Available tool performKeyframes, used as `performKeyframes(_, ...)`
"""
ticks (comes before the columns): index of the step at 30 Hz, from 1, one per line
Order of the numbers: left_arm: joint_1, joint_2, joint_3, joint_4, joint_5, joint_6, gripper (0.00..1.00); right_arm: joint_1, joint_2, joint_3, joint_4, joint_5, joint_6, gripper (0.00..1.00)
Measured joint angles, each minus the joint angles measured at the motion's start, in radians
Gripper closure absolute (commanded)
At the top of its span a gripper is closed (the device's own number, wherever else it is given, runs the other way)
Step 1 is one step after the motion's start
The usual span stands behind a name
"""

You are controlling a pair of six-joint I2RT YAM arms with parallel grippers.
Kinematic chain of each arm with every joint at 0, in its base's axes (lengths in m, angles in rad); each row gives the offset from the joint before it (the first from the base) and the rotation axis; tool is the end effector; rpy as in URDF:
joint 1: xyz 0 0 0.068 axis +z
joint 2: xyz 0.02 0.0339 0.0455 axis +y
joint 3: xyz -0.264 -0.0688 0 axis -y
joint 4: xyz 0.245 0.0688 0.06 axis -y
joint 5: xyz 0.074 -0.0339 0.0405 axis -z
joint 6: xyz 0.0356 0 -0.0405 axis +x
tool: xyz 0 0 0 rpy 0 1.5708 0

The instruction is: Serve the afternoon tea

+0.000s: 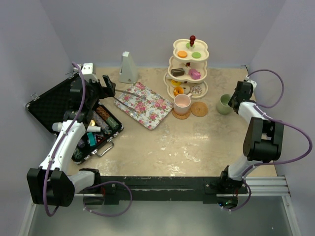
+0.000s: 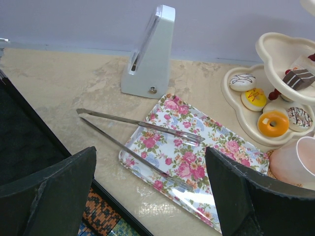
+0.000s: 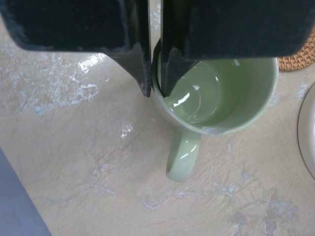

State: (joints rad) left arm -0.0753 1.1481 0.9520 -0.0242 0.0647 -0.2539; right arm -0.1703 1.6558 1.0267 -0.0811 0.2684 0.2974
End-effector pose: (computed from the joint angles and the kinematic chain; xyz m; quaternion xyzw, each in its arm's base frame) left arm 0.2696 -0.0227 0.3414 -0.0494 0.7788 -0.1273 0.6122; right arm 0.3512 -0.0700 0.2103 0.2630 0.8632 -0.0951 0.4203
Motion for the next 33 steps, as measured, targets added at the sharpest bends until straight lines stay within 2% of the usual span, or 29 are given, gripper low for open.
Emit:
performKeyframes(9, 0.0, 0.0, 0.0, 0.0, 0.0, 0.0, 0.04, 0.04, -0.037, 0.007, -0.037, -0.002, -0.063, 1.0)
performKeyframes(14, 0.0, 0.0, 0.0, 0.0, 0.0, 0.0, 0.04, 0.13, -0.122, 0.023, -0.057, -0.053, -0.108, 1.0)
performKeyframes(23, 0.0, 0.005, 0.0, 0.0, -0.001, 0.0, 0.04, 0.29, -0.161, 0.031, -0.093, -0.12, -0.092, 1.0)
performKeyframes(33, 0.0, 0.011, 0.0, 0.0, -0.001, 0.0, 0.04, 0.32, -0.166, 0.034, -0.171, -0.101, -0.064, 1.0)
